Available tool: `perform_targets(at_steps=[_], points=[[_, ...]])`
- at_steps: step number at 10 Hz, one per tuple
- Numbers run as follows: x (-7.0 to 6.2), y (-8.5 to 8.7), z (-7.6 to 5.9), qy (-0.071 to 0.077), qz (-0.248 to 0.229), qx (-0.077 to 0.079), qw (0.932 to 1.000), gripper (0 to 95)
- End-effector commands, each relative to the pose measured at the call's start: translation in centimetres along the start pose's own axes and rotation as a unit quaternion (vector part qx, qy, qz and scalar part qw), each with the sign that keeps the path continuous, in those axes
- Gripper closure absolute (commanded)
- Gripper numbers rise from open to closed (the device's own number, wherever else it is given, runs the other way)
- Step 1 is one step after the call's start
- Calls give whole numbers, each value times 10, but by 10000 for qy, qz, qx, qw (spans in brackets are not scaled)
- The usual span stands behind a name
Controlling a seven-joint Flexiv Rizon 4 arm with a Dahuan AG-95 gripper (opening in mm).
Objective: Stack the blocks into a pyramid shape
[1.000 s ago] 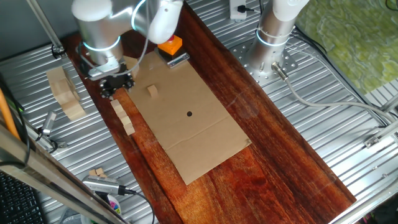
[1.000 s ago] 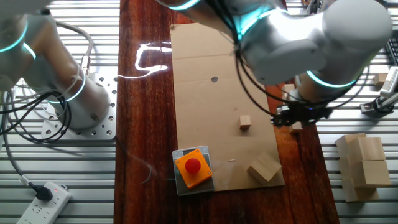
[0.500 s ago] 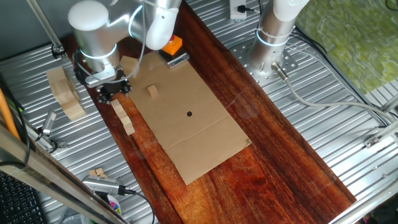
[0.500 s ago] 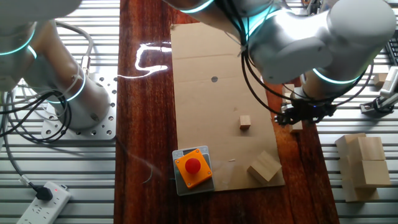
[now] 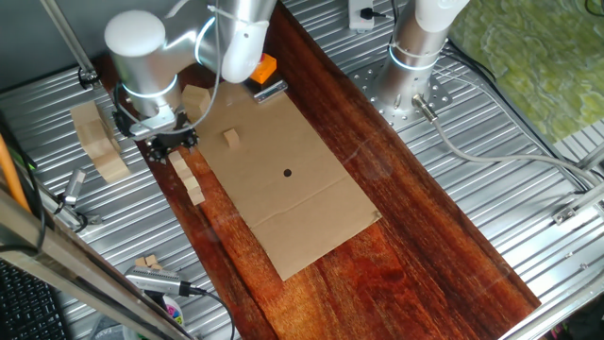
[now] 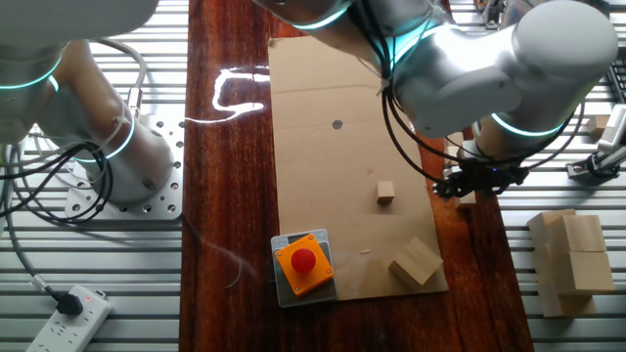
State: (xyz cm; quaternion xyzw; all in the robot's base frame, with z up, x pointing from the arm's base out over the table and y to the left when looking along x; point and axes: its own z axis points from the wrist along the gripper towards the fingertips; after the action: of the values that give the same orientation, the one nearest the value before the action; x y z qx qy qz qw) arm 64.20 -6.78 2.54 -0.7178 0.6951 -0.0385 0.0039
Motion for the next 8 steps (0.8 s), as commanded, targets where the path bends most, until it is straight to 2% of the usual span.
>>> perform_targets(at_steps=[1, 2, 5, 8], points=[[0, -1, 4, 20, -22, 19, 10000, 380], [1, -1, 6, 23, -49, 33, 10000, 380], [2, -2, 12, -4, -20, 64, 10000, 950], [2, -2, 14, -14, -16, 64, 10000, 950]])
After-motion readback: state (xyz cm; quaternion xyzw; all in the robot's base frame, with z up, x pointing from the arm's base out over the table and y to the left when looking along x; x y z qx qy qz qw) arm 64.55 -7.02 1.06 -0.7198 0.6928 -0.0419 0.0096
